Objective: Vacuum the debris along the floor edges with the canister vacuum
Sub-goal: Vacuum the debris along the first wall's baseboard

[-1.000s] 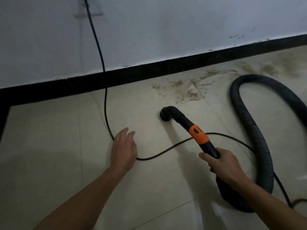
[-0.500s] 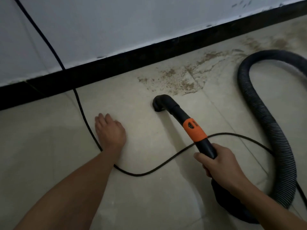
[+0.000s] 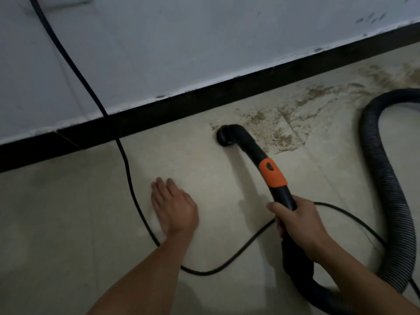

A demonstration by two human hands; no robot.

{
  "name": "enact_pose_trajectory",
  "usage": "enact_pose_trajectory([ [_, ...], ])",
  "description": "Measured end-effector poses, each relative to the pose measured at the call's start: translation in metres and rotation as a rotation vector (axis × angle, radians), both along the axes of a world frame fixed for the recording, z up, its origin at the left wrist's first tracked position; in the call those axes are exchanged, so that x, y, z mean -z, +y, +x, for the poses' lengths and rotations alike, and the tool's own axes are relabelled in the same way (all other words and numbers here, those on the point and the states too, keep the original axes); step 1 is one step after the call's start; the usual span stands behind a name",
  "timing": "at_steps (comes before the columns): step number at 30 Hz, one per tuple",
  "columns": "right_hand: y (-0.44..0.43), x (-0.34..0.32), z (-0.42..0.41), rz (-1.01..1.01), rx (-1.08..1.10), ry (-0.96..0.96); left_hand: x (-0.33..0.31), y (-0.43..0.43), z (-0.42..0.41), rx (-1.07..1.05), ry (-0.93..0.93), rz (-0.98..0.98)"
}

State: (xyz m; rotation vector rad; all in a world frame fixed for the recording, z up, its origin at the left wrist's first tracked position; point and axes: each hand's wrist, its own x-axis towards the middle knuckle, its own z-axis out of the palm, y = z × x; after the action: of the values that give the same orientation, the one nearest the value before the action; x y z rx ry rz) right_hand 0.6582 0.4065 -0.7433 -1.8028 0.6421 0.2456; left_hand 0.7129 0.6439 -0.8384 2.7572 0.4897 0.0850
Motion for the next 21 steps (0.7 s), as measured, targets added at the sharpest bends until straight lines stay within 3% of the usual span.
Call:
enact_pose_trajectory([
  [5, 0.009, 0.002, 0.034, -0.017, 0.071, -0.012, -0.001, -0.001, 0.003, 0.017, 0.000, 0.033],
  [12, 0.048, 0.005, 0.077, -0.001, -0.002, -0.017, -0.003, -0.001, 0.004, 0.019, 0.047, 0.047],
  [21, 0.098, 0.012, 0.084, -0.130, -0.331, -0.044, -0.004, 0.000, 0.007, 0.016, 0.037, 0.063],
])
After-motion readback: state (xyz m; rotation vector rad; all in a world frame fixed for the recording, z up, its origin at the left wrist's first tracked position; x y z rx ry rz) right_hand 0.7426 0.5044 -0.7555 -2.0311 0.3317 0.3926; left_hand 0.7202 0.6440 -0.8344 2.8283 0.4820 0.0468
